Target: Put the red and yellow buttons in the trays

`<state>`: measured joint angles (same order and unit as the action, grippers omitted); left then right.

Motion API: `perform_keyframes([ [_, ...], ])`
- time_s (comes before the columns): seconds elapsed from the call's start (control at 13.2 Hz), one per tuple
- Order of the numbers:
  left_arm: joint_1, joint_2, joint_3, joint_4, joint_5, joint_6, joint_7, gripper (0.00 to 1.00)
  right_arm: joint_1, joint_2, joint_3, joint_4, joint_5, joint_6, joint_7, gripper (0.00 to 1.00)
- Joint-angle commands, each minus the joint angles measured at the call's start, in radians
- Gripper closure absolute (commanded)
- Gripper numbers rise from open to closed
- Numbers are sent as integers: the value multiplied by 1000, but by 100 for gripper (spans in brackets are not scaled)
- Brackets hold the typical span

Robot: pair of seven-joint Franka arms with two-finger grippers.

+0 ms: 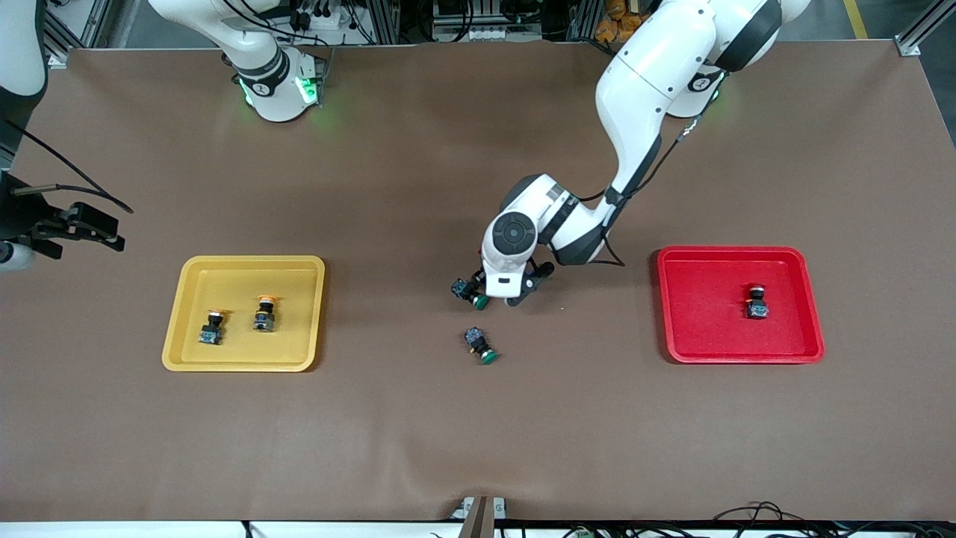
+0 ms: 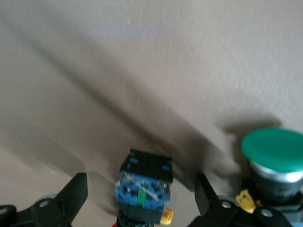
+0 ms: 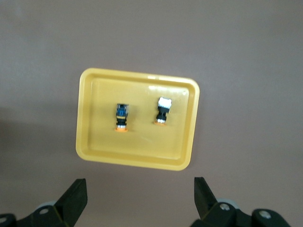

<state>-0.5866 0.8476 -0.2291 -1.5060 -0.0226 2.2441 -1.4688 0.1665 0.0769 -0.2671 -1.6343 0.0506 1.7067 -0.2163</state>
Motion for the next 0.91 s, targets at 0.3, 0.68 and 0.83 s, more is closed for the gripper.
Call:
perform_keyframes([
  [0.3, -33, 13, 14, 18, 128, 3, -24, 100, -162, -100, 169, -62, -17, -61, 31, 0],
  [0.68, -15, -21, 56, 18, 274, -33, -12, 100, -174, -118, 155, -53, -18, -85, 15, 0],
  [0.83, 22, -71, 57, 21, 285, -93, 31, 100, -171, -121, 160, -49, -23, -78, 15, 0],
])
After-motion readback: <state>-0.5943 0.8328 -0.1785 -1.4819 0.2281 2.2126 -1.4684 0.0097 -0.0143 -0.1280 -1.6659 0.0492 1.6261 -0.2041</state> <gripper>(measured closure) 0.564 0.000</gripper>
